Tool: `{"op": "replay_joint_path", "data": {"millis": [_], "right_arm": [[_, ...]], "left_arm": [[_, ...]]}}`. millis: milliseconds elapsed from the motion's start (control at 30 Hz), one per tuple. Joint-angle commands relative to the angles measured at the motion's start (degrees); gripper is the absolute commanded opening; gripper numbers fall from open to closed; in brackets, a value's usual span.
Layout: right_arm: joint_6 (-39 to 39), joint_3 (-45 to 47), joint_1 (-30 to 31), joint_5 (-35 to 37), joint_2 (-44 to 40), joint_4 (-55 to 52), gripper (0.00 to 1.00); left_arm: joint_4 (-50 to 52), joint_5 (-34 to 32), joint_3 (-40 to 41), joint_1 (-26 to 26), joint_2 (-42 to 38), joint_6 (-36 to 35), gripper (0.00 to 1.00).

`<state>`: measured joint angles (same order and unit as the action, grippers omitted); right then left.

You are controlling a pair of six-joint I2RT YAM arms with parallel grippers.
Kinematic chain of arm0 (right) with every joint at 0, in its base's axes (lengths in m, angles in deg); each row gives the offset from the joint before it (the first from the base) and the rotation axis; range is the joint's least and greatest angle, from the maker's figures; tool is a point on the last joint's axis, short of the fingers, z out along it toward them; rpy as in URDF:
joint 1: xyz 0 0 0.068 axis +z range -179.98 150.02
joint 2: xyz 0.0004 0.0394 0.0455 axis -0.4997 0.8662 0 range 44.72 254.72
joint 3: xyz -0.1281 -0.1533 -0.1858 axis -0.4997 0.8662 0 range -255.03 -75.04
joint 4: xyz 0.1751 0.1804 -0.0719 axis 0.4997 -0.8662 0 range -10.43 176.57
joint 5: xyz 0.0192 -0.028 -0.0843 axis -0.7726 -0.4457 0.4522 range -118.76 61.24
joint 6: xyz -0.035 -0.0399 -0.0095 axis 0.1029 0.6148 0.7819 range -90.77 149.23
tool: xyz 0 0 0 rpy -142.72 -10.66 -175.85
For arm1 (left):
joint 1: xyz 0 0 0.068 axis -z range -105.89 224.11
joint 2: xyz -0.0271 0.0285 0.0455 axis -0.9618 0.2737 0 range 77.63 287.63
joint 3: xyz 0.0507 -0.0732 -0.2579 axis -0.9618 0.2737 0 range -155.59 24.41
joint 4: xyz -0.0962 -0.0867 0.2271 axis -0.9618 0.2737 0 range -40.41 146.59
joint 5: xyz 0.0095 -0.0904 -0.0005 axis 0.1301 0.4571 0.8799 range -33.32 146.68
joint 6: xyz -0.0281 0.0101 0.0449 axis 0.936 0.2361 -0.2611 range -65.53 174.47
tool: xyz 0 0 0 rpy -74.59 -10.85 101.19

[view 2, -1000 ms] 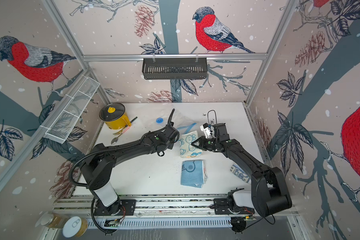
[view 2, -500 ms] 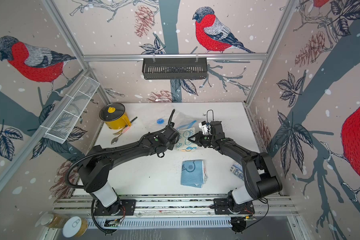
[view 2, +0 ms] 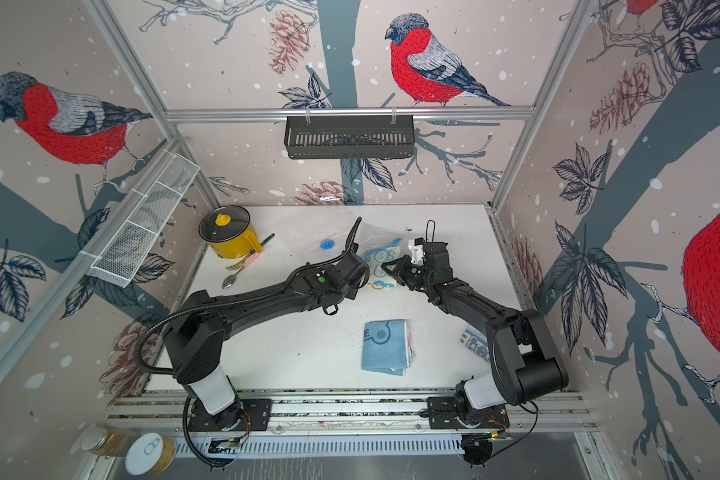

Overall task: Place the folded towel into the vacuum bag
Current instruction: Place the towel in the vacuum bag.

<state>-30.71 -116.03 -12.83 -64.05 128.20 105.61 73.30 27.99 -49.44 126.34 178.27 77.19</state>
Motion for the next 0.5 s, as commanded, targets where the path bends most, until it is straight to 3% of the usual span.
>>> {"op": "replay_joint_path", "data": {"millis": [0,467], "right_arm": [[-2.68,0.26,-0.07,5.03,-0.88,2.94,0.02],[-7.55,-3.07,3.37,8.76,2.42,5.82,0.04]], "left_arm": [[1.52,-0.83,-1.19,0.33,0.51,2.42,0.0],[0.01,4.33,-3.91,0.77,1.22,5.26,0.0]]}}
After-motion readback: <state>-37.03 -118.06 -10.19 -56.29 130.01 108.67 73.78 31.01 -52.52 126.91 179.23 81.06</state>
